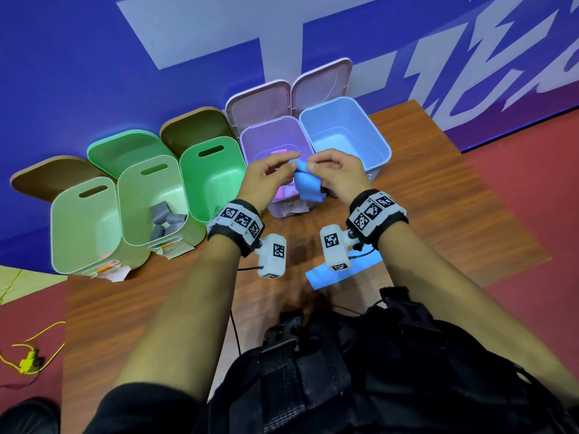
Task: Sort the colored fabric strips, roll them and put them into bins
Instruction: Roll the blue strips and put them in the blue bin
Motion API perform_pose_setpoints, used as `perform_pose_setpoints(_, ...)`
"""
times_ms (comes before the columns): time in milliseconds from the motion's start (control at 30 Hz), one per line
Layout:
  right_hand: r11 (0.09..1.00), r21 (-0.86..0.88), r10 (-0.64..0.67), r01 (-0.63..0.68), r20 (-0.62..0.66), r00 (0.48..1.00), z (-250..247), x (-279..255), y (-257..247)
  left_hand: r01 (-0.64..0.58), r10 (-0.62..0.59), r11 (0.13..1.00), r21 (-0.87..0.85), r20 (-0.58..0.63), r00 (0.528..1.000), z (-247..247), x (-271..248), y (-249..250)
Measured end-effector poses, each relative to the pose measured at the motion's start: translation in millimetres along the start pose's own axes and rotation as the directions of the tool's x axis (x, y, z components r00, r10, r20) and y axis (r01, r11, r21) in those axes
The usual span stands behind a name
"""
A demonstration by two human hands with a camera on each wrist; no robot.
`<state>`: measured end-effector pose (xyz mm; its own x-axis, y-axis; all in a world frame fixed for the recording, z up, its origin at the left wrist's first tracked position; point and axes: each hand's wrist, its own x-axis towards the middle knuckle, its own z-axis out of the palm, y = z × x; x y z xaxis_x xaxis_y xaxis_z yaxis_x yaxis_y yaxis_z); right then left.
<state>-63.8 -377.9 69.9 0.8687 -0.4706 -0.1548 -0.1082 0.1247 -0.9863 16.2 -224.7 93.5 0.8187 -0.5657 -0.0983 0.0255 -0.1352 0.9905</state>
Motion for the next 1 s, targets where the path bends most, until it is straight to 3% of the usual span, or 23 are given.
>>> perform_pose_setpoints(133, 1.000, 0.012, -0.016, 0.015, 0.022, 1.000, -0.4, 3.9, 1.0, -0.034, 0.034, 0.999, 0.023, 0.014, 0.999, -0.2, -1.1, 0.9)
perform_pose_setpoints(300, 1.000, 0.021, -0.016, 0.017, -0.033, 0.999, 2.6, 7.0, 1.7, 0.024, -0.024, 1.000, 0.001, -0.036, 0.999, -0.1, 1.9, -1.7)
perform_pose_setpoints(567, 1.000, 0.005, -0.028, 0.028, -0.018, 0.999, 1.4, 4.9, -1.1, 0.051, -0.053, 0.997, -0.061, -0.041, 0.998, -1.8, 0.4, 0.9)
perform_pose_setpoints(1000, 0.987, 0.157, 0.022, -0.028, 0.039, 0.999, 5.7, 4.0, 0.0, 0.062, -0.066, 0.991, -0.117, -0.031, 0.997, -3.1, 2.3, -1.3)
